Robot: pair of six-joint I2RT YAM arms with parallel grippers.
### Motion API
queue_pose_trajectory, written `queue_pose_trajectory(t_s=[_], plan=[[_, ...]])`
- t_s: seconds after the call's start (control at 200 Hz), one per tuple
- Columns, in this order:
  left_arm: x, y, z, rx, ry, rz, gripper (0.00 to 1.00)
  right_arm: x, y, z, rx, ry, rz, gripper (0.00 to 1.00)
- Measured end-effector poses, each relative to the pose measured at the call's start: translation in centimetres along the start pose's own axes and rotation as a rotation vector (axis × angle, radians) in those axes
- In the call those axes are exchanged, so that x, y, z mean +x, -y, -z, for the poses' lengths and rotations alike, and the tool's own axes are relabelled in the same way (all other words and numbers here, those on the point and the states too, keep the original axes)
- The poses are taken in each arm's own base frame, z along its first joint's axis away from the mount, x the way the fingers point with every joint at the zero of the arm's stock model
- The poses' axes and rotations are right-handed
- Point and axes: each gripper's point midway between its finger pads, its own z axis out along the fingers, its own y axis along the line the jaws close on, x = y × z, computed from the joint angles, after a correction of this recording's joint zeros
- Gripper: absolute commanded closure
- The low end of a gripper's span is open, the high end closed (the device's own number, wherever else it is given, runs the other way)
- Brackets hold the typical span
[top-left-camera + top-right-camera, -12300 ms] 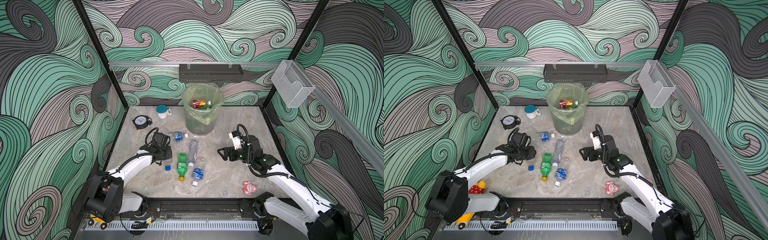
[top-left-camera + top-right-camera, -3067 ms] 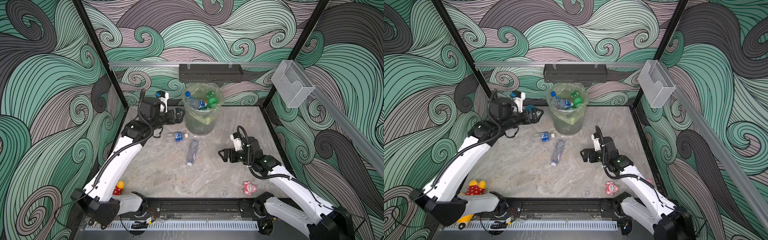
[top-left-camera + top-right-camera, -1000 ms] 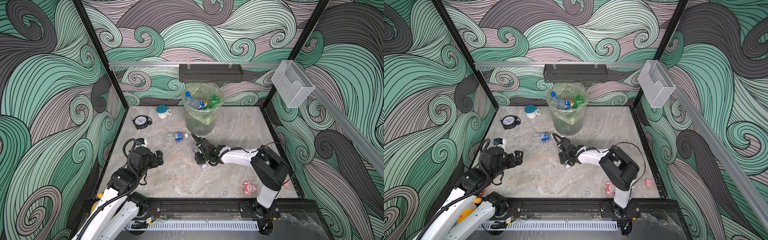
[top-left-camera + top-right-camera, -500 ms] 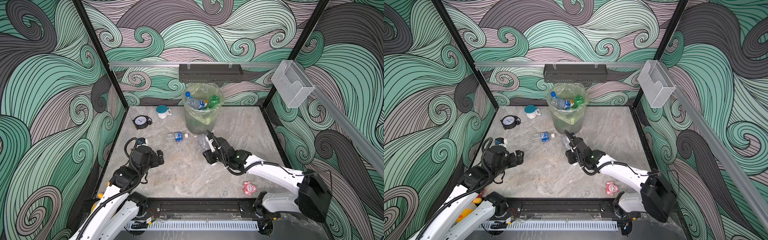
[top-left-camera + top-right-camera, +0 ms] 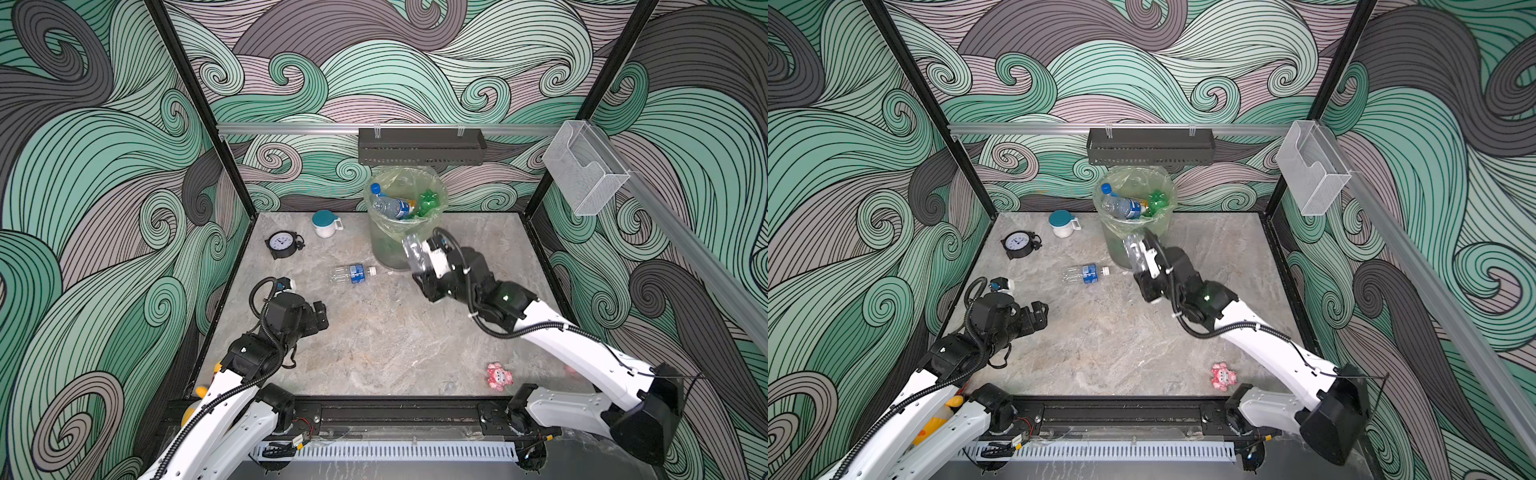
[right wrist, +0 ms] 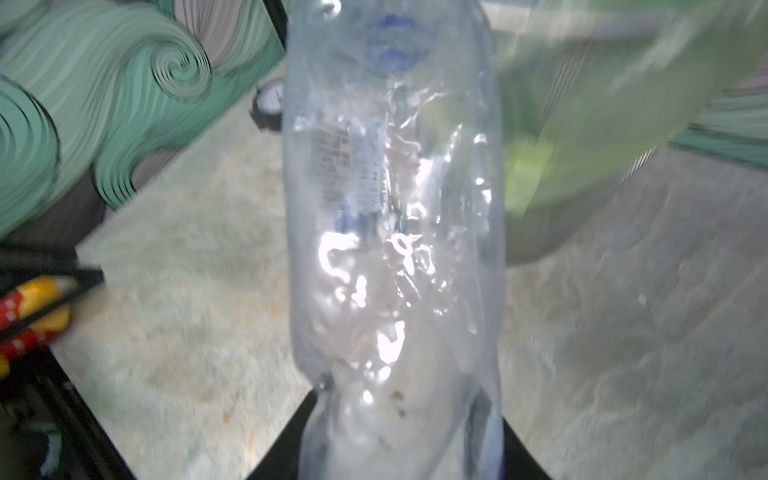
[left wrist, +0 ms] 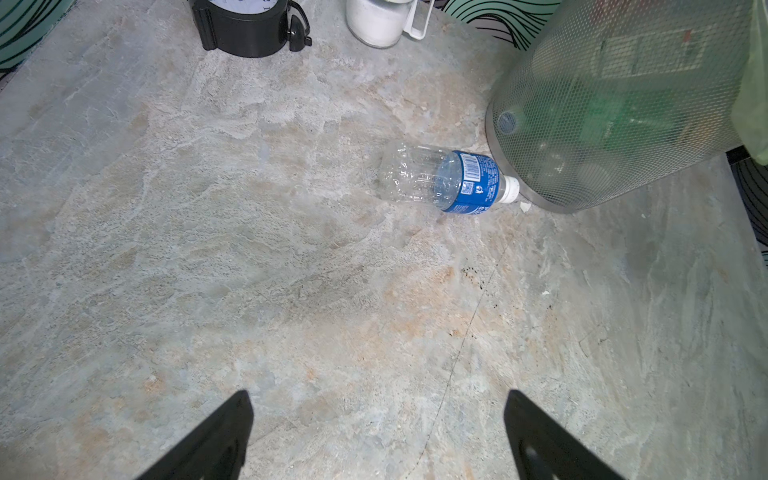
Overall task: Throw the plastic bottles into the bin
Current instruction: 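Lift the Ganten bottle with the right gripper and release it over the bin, then draw the right gripper back while the left gripper moves to the small blue-label bottle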
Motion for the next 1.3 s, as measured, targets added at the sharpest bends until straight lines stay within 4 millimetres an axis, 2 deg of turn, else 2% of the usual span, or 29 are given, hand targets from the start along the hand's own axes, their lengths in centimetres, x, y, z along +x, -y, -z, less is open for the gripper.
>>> queue_pose_trajectory(t_s=[0.025,0.085,0.12,0.15,0.205,0.265,0.305,0.38,0.485,0.59,0.765,0.866,0.971,1.156,1.296], plan=[[0.0,0.0,0.0,0.002,0.0,0.001,0.04,-2.4,0.4,-0.1,-0.001,0.041,-0.006,0.49],[0.0,0.1,0.1,0.006,0.003,0.003,0.04,-8.4,1.6,-0.6,-0.001,0.136,-0.02,0.3],[-0.1,0.1,0.2,0.009,0.005,0.004,0.04,-11.3,2.2,-1.1,0.002,0.18,-0.018,0.21],[-0.1,0.1,0.2,0.012,0.006,0.005,0.04,-13.7,2.7,-1.7,0.006,0.215,-0.009,0.17],[-0.1,0.2,0.3,0.018,0.005,0.006,0.04,-16.4,3.6,-3.0,0.014,0.253,-0.005,0.15],[0.0,0.3,0.3,0.027,0.001,0.006,0.04,-17.3,3.9,-4.3,0.014,0.257,0.001,0.12],[0.1,0.4,0.4,0.034,-0.001,0.006,0.04,-16.8,4.0,-5.1,0.013,0.237,0.005,0.1],[0.1,0.5,0.4,0.039,-0.005,0.004,0.04,-14.5,4.2,-6.2,0.013,0.18,0.007,0.07],[0.2,0.5,0.3,0.039,-0.01,-0.005,0.02,-10.7,4.2,-5.5,0.012,0.112,0.007,0.03],[0.5,0.6,-0.3,0.027,-0.031,-0.022,0.02,-8.6,4.1,-2.1,0.013,0.112,0.008,0.01],[0.7,1.3,-2.5,0.004,-0.089,-0.058,0.02,-7.4,3.6,5.9,0.016,0.233,0.009,0.01],[0.3,2.0,-3.9,-0.009,-0.114,-0.075,0.02,-5.3,3.8,8.5,0.026,0.264,0.0,0.01],[-0.7,3.0,-5.1,-0.011,-0.117,-0.086,0.01,-1.3,4.6,8.8,0.052,0.224,-0.026,0.01],[-2.6,5.0,-7.3,-0.001,-0.131,-0.199,0.01,7.2,5.6,7.4,0.08,0.06,-0.061,0.01],[-4.3,6.4,-9.5,-0.024,-0.16,-0.342,0.02,10.9,5.9,7.9,0.089,0.004,-0.086,0.01]])
